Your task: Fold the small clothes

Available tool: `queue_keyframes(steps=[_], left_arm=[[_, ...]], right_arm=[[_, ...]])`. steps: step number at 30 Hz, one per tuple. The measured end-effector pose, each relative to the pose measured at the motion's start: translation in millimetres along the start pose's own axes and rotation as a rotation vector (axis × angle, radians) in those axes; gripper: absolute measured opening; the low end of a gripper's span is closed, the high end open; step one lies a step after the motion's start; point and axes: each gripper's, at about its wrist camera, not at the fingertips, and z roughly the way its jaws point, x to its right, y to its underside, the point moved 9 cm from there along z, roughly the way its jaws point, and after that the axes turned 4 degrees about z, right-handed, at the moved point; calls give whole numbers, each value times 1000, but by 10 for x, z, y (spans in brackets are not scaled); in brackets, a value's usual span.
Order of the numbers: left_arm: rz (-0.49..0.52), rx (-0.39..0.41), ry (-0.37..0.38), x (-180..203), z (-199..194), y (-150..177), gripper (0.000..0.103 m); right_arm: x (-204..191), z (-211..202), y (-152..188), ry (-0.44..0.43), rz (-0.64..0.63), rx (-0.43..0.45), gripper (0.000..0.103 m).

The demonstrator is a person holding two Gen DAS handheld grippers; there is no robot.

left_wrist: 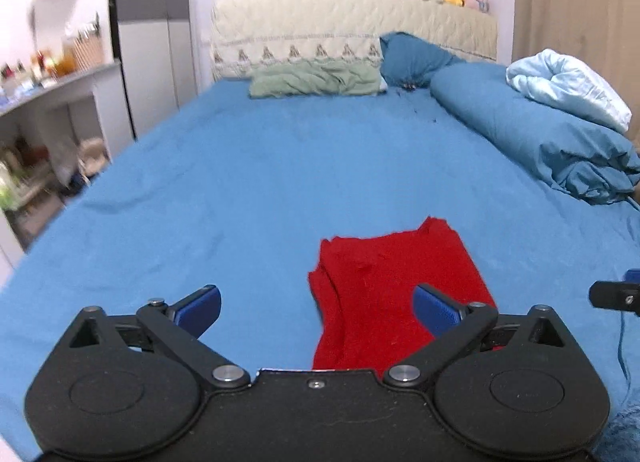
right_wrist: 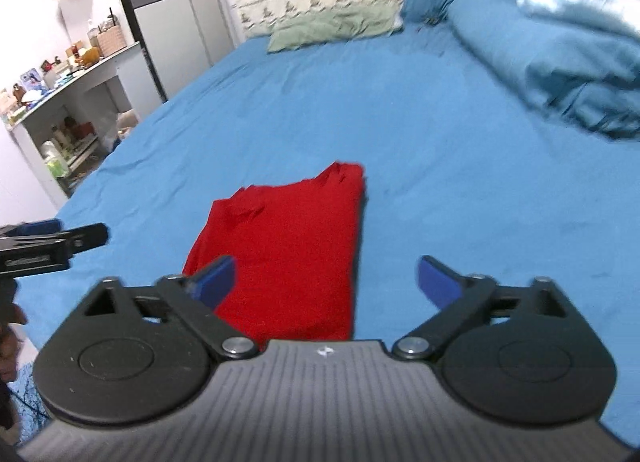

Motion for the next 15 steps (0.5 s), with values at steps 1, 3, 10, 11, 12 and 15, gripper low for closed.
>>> queue_keyframes(steps=[1, 3, 10, 11, 12, 15], left_arm=[[3, -2, -9, 5, -102, 7, 103], [8, -22, -25, 14, -261, 66, 103], [29, -107, -49, 86, -543, 458, 103], [27, -119, -46, 103, -550, 508, 103], [26, -127, -42, 114, -563, 552, 103], [21, -143, -31, 145, -609, 665, 103]], right_arm=[[-11, -95, 7, 21, -8, 3, 103], [-35, -278, 75, 77, -23, -19, 103], [-79, -611, 478, 117, 7, -105, 103], [-83, -648, 527, 124, 6, -108, 103], [-85, -677, 583, 130, 2, -115, 103], [-90, -689, 721, 141, -5, -140, 103]])
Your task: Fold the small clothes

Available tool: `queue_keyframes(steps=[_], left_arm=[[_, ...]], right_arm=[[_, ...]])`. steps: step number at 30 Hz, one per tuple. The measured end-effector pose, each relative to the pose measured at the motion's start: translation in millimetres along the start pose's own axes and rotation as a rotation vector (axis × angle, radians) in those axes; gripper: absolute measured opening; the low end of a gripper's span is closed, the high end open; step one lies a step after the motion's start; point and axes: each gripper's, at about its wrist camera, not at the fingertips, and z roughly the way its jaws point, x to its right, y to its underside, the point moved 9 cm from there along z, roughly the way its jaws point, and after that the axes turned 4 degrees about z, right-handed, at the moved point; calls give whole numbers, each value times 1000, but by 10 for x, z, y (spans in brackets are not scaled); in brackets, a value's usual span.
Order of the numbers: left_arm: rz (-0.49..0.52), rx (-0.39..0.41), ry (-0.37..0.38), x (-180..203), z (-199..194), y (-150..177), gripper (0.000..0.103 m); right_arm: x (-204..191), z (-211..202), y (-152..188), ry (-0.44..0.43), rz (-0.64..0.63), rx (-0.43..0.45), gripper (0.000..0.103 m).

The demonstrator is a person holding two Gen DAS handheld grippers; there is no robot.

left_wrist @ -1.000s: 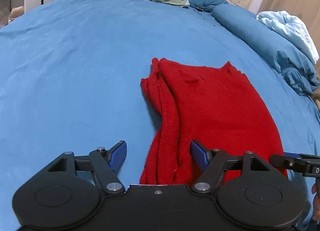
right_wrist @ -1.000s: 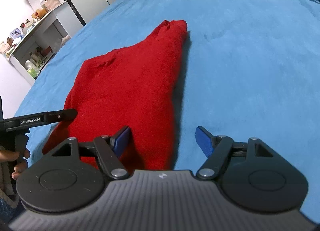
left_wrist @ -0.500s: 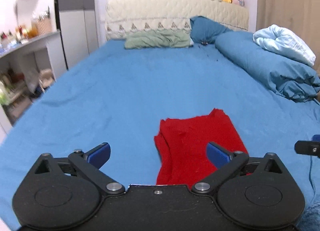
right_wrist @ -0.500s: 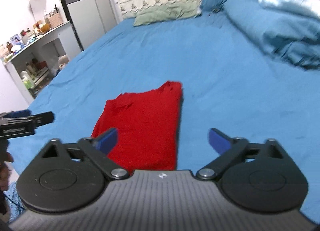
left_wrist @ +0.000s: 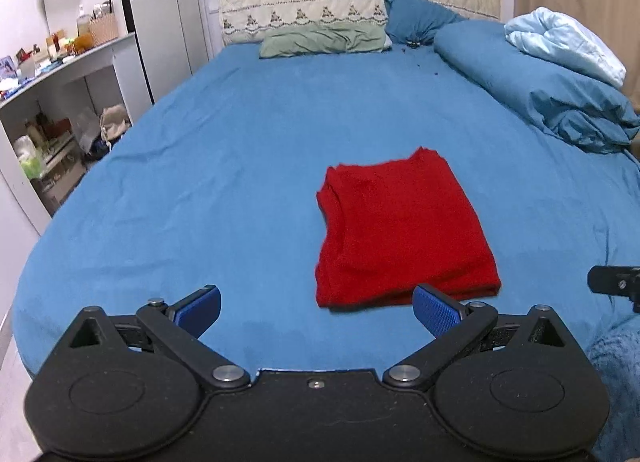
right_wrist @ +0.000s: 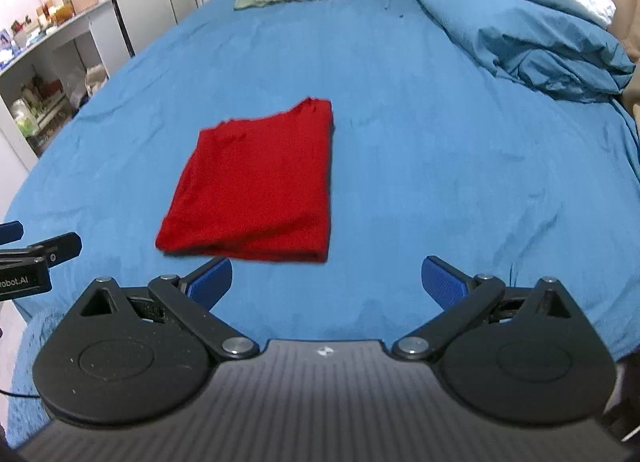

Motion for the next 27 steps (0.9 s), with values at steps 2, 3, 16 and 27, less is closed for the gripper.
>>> queue_keyframes(steps=[2, 3, 16, 27], left_arm=[[-6, 0, 7, 28, -20, 34, 103], [-6, 3, 10, 39, -27, 37, 103], [-6, 15, 33, 104, -55, 29, 103], [3, 35, 35, 114, -126, 6, 103]], right_arm=[[-2, 17, 74, 6, 4, -15, 103], [-3, 27, 108, 9, 3, -21, 103], [53, -21, 147, 43, -3, -19, 103], [44, -56, 141, 42, -2, -14, 103]])
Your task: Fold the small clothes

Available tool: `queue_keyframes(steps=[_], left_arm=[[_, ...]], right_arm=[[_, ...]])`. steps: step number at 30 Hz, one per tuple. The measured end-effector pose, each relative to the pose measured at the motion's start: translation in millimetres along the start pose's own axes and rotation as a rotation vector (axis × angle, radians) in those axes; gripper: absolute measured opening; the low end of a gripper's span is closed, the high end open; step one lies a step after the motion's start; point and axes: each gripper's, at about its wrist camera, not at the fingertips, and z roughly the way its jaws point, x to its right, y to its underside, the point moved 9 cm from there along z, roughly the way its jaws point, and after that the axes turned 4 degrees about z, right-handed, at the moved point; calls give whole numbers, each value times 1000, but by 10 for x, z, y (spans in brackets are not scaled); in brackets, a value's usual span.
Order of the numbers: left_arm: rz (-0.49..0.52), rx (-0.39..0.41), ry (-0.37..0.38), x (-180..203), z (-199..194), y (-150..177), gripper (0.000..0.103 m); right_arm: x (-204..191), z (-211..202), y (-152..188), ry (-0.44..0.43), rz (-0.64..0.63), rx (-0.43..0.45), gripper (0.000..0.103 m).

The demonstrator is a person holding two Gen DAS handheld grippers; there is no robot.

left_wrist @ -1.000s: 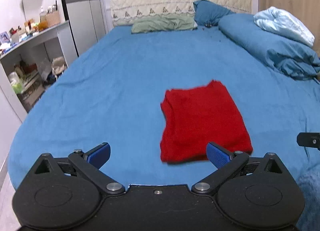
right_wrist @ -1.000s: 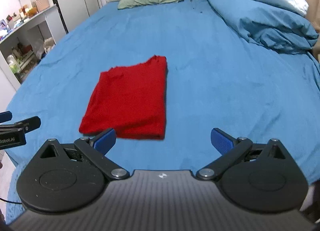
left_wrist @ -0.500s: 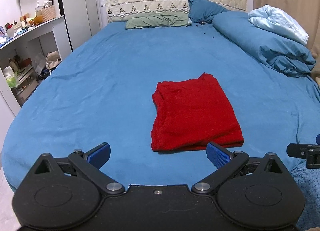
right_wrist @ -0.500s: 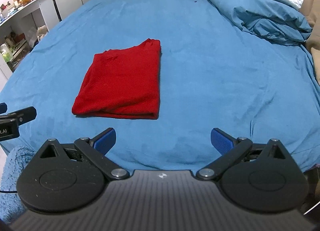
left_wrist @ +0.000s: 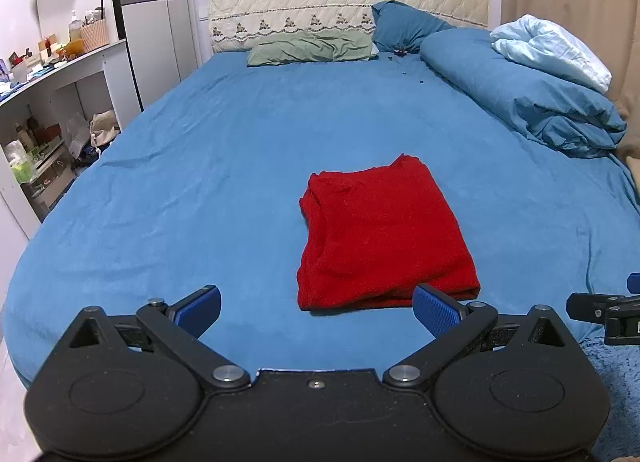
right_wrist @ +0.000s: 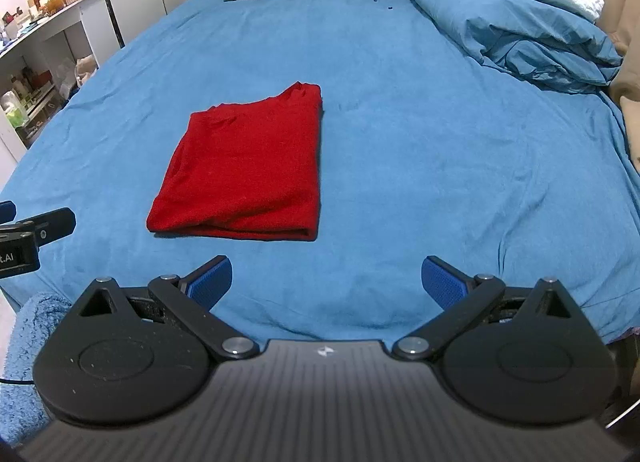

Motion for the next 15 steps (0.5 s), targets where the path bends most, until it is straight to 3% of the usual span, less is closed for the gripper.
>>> queue_keyframes(steps=[15], left_arm=[[-9, 14, -2, -47, -43, -34, 103]], right_arm=[[-8, -22, -2, 3, -2, 0, 103]])
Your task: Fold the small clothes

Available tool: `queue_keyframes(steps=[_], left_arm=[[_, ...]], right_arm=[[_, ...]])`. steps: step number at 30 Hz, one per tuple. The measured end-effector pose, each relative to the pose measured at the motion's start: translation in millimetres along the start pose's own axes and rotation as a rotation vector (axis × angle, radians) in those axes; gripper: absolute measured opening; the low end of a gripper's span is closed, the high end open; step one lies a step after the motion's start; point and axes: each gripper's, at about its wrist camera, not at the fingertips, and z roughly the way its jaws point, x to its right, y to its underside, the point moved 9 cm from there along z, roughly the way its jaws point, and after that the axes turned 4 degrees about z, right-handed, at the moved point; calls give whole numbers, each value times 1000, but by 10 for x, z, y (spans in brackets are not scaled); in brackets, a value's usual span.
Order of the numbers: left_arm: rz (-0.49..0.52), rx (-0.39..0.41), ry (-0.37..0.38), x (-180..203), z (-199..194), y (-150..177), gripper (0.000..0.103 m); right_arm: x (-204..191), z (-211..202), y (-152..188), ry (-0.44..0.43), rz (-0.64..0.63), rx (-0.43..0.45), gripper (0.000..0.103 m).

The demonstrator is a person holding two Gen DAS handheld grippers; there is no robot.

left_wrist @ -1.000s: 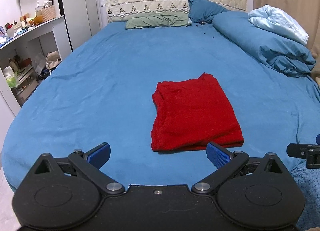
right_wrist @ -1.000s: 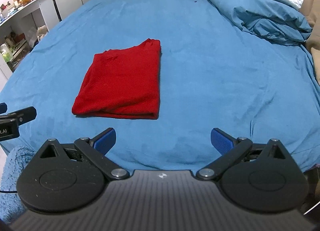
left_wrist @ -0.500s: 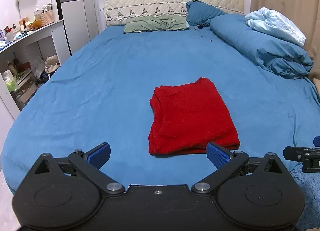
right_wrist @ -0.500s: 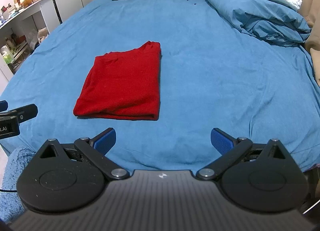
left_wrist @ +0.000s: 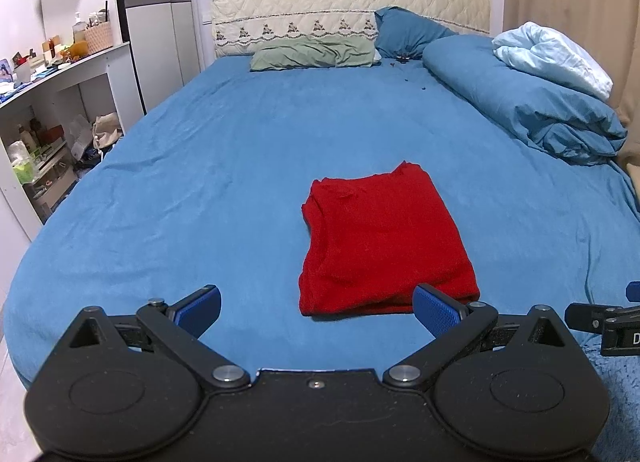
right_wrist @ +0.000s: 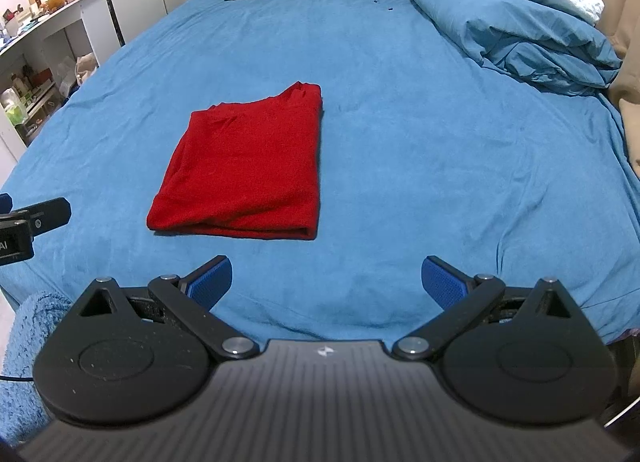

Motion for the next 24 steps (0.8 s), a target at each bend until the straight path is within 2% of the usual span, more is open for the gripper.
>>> queue_keyframes(steps=[15, 19, 24], left_arm=[[-3, 3, 0, -13, -11, -11, 103], [-14, 13, 28, 6, -30, -37, 103], [-3, 27, 13, 42, -53, -75, 103]], right_arm=[[5, -7, 5, 1, -1, -1, 103], [11, -6, 2, 0, -1, -1, 103], [35, -6, 1, 0, -3, 1, 103]])
